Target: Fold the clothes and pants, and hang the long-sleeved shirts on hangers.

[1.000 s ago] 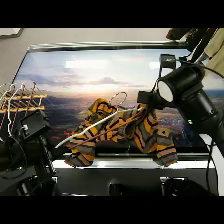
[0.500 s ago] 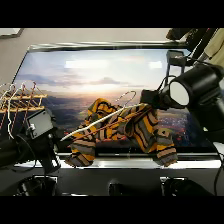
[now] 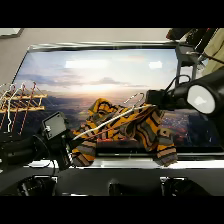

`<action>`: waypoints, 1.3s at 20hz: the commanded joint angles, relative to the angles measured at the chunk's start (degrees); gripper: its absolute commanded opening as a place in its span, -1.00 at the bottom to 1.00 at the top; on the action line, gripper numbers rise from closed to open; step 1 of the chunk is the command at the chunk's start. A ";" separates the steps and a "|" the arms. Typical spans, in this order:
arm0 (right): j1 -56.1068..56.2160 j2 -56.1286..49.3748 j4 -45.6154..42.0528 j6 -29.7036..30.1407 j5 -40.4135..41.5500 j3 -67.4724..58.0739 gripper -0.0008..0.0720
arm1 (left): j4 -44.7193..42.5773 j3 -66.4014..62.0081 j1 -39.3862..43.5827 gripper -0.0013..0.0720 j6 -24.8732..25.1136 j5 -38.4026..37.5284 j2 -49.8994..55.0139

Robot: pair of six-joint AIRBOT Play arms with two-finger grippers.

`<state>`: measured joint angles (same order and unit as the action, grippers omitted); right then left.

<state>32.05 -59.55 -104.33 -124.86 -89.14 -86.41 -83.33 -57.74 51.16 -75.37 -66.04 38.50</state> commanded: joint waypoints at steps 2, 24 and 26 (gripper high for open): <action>-0.02 1.70 2.43 2.99 -0.72 -0.04 -0.90 | 3.13 3.61 -1.11 -0.90 1.64 6.12 0.04; -0.02 6.93 10.21 5.14 0.98 -0.04 -0.90 | 30.60 5.86 -8.81 -0.90 24.20 18.12 12.11; -0.02 6.93 10.86 5.09 2.45 -0.04 -0.90 | 31.63 5.84 -8.81 -0.90 24.65 18.32 12.83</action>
<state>32.05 -52.88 -94.87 -119.63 -89.10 -86.41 -54.76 -51.90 42.39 -52.40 -48.36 50.46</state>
